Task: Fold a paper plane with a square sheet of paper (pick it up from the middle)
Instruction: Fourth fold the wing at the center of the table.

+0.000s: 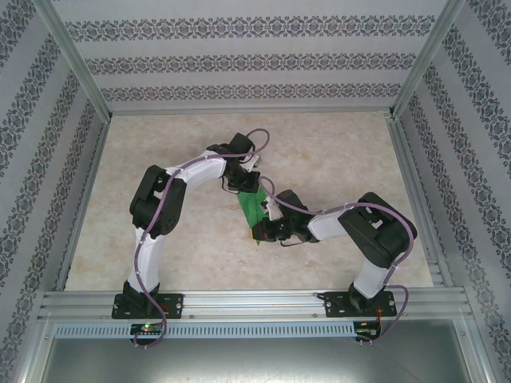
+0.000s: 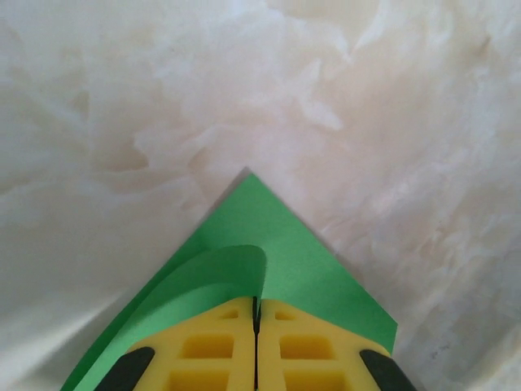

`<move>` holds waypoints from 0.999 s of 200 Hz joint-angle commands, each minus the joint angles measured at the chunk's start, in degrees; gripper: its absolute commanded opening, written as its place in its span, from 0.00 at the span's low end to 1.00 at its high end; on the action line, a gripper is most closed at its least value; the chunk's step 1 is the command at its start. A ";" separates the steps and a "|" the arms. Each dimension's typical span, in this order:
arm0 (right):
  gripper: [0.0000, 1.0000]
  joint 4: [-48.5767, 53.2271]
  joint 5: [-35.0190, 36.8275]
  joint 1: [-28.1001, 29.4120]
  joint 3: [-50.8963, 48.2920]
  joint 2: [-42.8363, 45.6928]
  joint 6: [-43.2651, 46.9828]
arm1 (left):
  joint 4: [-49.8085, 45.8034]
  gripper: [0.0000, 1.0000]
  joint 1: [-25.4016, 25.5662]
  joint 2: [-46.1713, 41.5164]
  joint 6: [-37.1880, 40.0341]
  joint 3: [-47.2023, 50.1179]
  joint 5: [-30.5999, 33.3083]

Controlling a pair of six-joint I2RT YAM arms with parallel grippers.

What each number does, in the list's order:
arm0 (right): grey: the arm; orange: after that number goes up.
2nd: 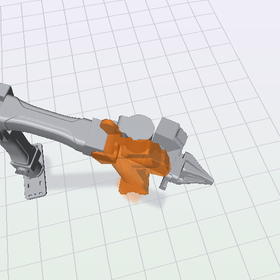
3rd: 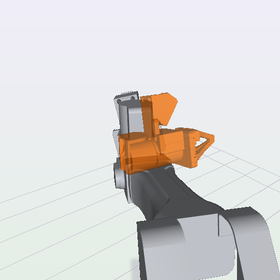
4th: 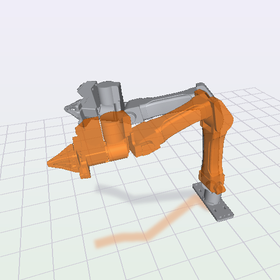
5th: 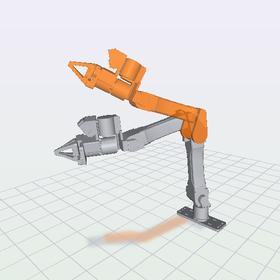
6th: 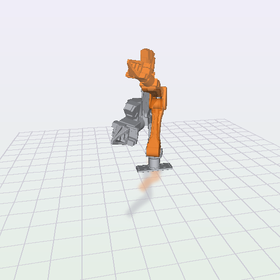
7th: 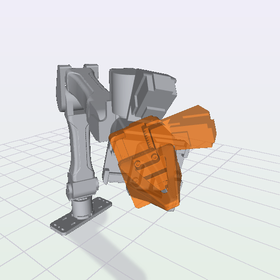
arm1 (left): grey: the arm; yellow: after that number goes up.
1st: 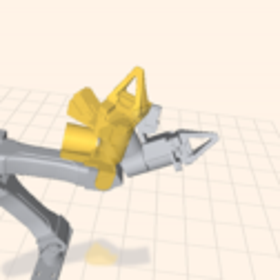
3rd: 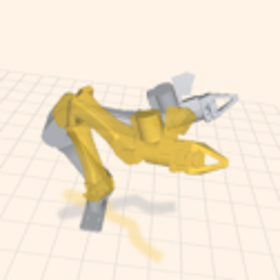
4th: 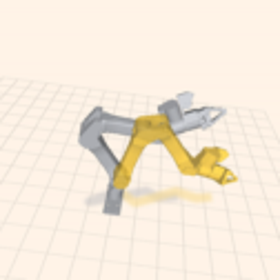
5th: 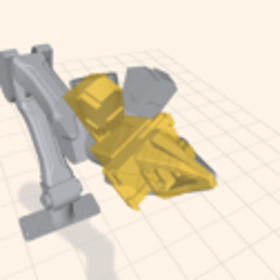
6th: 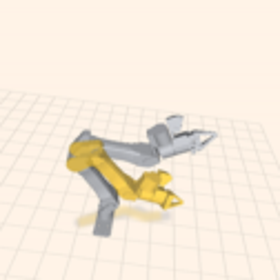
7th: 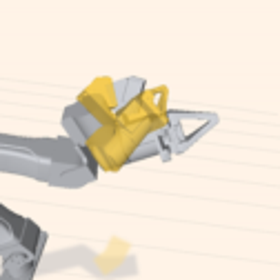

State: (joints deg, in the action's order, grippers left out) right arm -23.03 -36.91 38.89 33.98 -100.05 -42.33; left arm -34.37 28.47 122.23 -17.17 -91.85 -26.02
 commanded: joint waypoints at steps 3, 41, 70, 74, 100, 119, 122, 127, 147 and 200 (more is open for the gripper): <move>0.04 6.71 2.45 1.30 -2.86 -3.49 -0.22 | 1.91 0.08 -1.51 1.36 -1.17 -0.12 -5.84; 0.04 6.54 2.39 1.34 -3.21 -3.68 -0.13 | 1.51 0.08 -2.87 2.56 -0.64 -0.60 -6.63; 0.04 6.50 2.41 1.30 -3.23 -3.75 -0.21 | 1.46 0.09 -3.24 3.25 -0.39 -0.87 -7.75; 0.04 6.45 2.37 1.27 -3.22 -3.75 -0.21 | 1.41 0.09 -3.32 3.32 -0.39 -0.87 -7.66; 0.04 6.46 2.42 1.29 -3.39 -3.84 -0.15 | 1.26 0.09 -3.98 3.59 -0.41 -1.17 -7.31; 0.04 6.49 2.45 1.27 -3.46 -3.92 -0.21 | 1.08 0.10 -4.47 3.61 -0.22 -1.52 -7.53; 0.04 6.49 2.45 1.27 -3.48 -3.92 -0.21 | 1.03 0.10 -4.55 3.62 -0.11 -1.61 -7.62; 0.04 6.50 2.45 1.29 -3.48 -4.01 -0.18 | 0.81 0.10 -4.64 3.50 -0.09 -1.81 -7.63; 0.04 6.42 2.45 1.28 -3.39 -4.12 -0.21 | -0.87 0.14 -4.74 3.31 0.73 -3.07 -7.49; 0.04 6.22 2.30 1.37 -2.95 -4.89 -0.08 | -4.32 0.28 -4.78 -0.31 2.27 -4.65 -4.44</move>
State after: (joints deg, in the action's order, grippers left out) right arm -25.08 -37.69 38.89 33.47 -100.68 -42.35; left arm -34.81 24.25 124.88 -16.62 -94.98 -32.51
